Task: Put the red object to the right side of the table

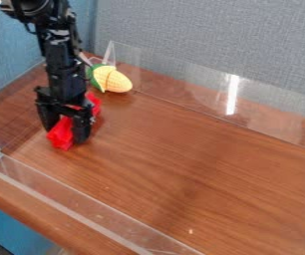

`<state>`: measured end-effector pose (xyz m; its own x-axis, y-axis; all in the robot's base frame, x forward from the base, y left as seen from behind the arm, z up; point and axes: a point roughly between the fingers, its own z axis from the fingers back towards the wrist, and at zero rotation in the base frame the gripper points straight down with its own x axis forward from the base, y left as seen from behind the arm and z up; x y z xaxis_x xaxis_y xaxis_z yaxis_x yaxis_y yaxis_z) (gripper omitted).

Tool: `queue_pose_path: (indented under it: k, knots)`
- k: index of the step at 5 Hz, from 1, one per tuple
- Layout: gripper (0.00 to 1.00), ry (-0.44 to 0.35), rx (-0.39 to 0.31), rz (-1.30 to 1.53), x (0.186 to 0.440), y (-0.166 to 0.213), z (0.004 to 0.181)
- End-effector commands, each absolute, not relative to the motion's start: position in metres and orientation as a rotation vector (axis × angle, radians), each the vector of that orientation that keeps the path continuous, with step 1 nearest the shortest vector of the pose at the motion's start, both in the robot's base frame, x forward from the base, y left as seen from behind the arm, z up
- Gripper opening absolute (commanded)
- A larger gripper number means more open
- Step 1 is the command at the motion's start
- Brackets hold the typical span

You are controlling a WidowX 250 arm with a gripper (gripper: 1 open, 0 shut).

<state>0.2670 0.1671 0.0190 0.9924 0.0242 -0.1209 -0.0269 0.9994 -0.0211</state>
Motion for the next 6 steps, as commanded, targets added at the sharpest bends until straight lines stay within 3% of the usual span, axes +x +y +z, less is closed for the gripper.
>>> queue_pose_path:
  k: [1,2,3,6]
  knots:
    - [1.00,0.037,-0.004,0.055,0.265,0.175,0.055]
    - [1.00,0.002,-0.022,0.072,0.259,0.175,0.074]
    - [1.00,-0.009,-0.033,0.094,0.261,0.172,0.080]
    - [1.00,0.008,-0.040,0.156,0.278,0.172,0.073]
